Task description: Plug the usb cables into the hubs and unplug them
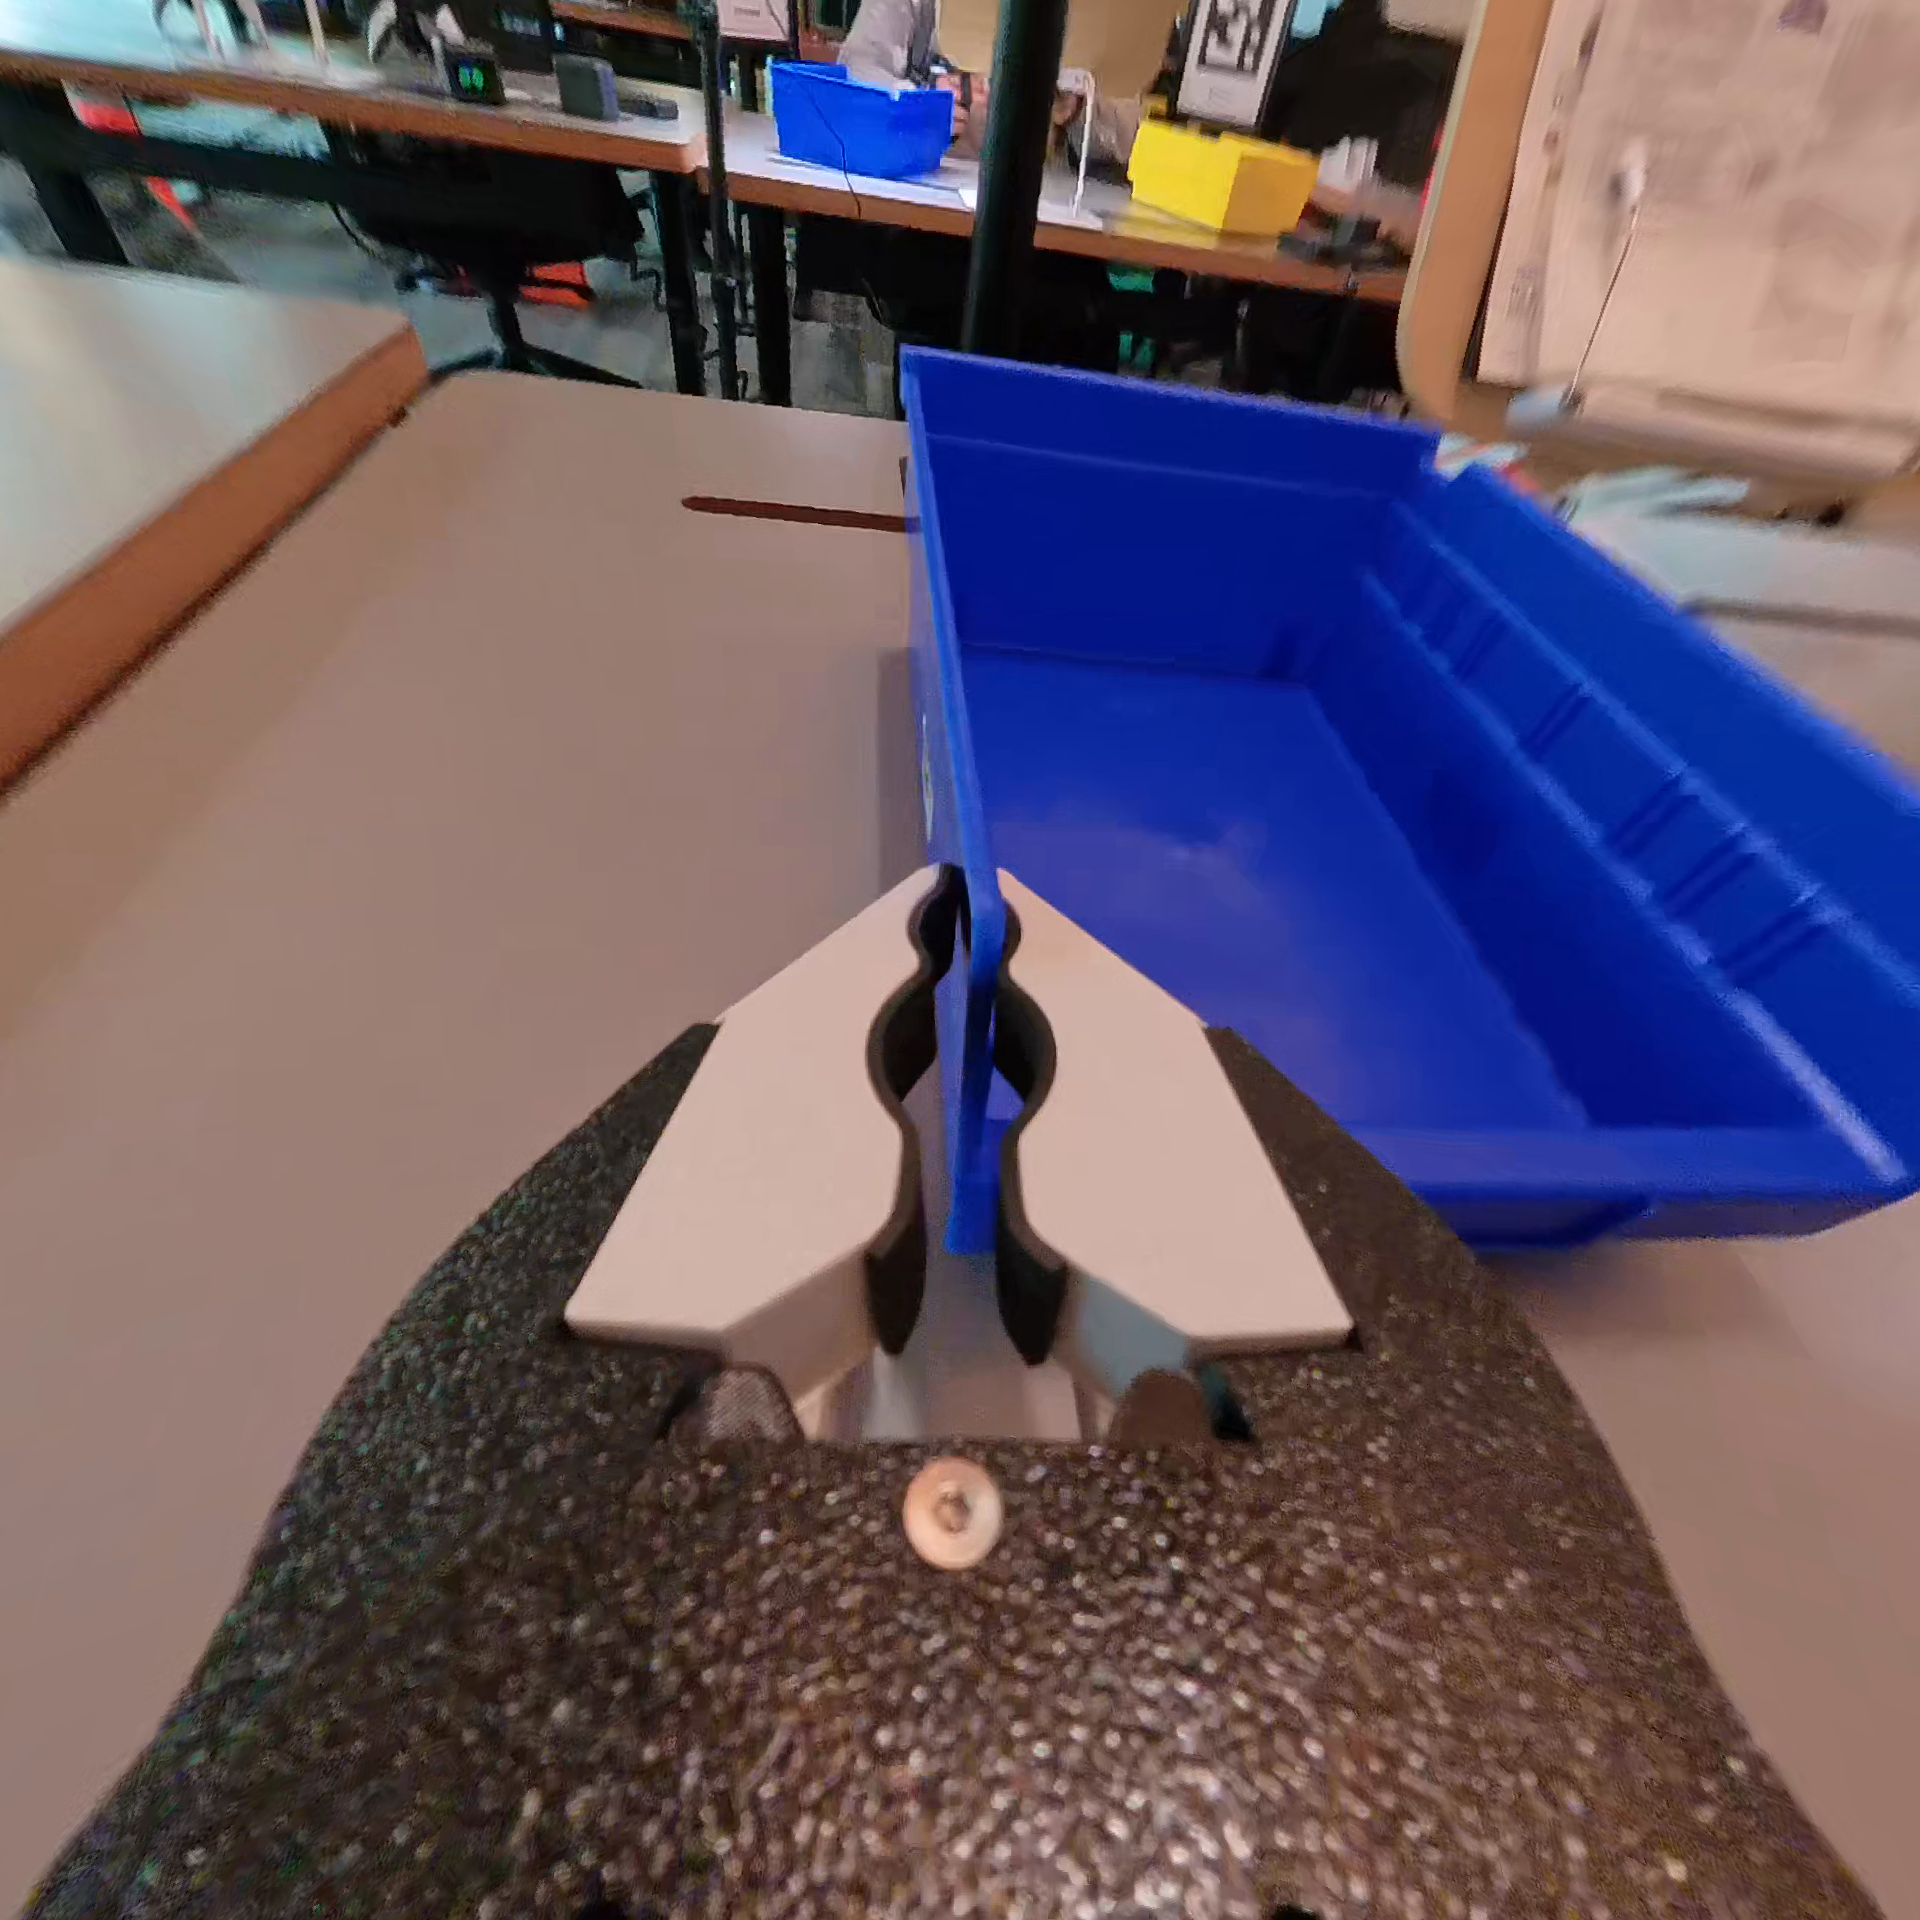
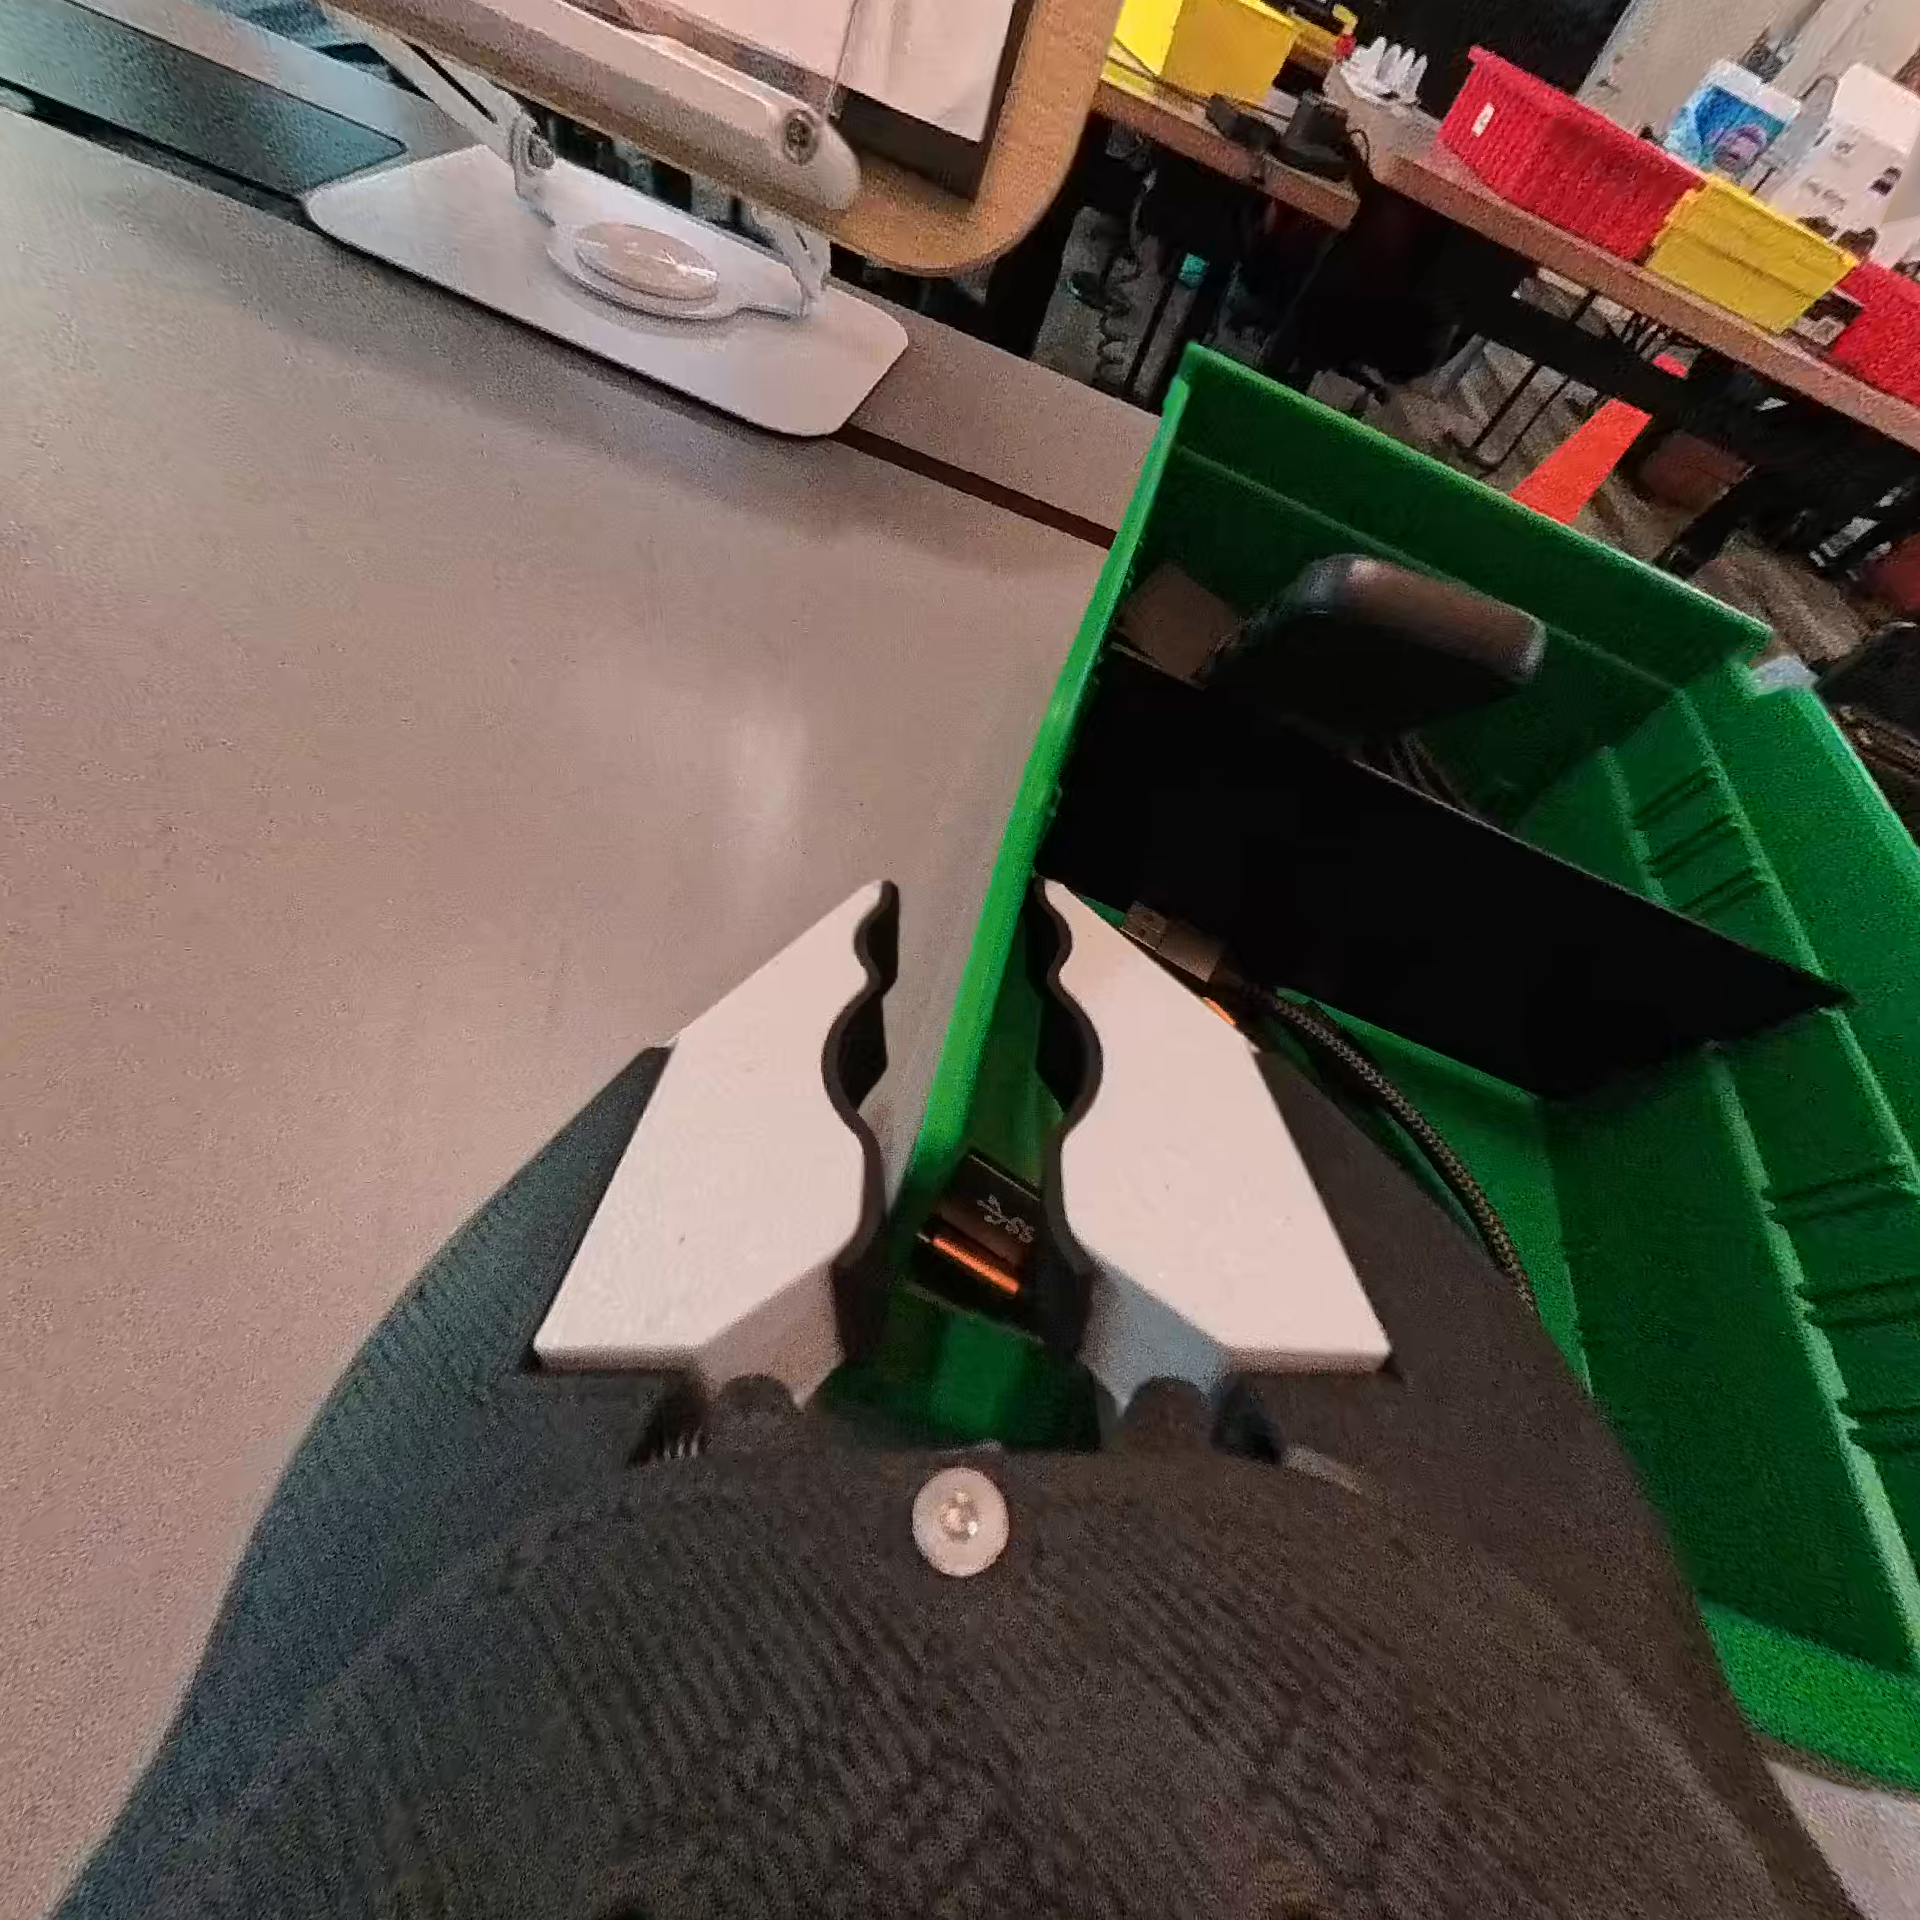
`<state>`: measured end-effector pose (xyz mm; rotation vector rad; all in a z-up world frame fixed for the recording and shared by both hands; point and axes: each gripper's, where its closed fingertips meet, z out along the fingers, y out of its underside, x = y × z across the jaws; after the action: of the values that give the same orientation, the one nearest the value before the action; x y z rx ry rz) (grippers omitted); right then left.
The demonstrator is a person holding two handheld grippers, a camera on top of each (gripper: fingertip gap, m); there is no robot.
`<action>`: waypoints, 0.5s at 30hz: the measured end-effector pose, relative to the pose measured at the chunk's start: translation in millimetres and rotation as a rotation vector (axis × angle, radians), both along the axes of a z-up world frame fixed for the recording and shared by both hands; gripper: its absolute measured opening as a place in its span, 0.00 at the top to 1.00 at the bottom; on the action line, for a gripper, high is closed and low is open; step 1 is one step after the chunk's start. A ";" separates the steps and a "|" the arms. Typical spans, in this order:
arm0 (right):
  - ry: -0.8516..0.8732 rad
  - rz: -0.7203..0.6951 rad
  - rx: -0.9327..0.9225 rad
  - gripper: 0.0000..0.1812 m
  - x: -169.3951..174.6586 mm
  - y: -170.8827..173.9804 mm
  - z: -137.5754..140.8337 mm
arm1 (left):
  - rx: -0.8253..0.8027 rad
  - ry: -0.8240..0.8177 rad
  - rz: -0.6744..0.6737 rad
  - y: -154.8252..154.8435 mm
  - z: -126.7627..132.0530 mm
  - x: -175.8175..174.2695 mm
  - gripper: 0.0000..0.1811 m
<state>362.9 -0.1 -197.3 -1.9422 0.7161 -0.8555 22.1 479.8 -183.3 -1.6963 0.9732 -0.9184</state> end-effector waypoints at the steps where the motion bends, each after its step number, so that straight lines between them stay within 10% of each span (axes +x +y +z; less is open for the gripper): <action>1: -0.012 -0.008 -0.010 0.89 -0.9 -0.4 1.9 | -0.029 -0.019 0.004 0.0 -0.5 -0.5 0.99; 15: -0.057 0.198 -0.001 0.95 -102.3 68.4 5.8 | -0.047 -0.308 -0.018 -44.4 99.7 -15.5 0.99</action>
<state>260.6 68.3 -191.5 -1.9441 0.4802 -0.7849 6.6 435.4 -83.6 -1.5291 0.7655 -1.1816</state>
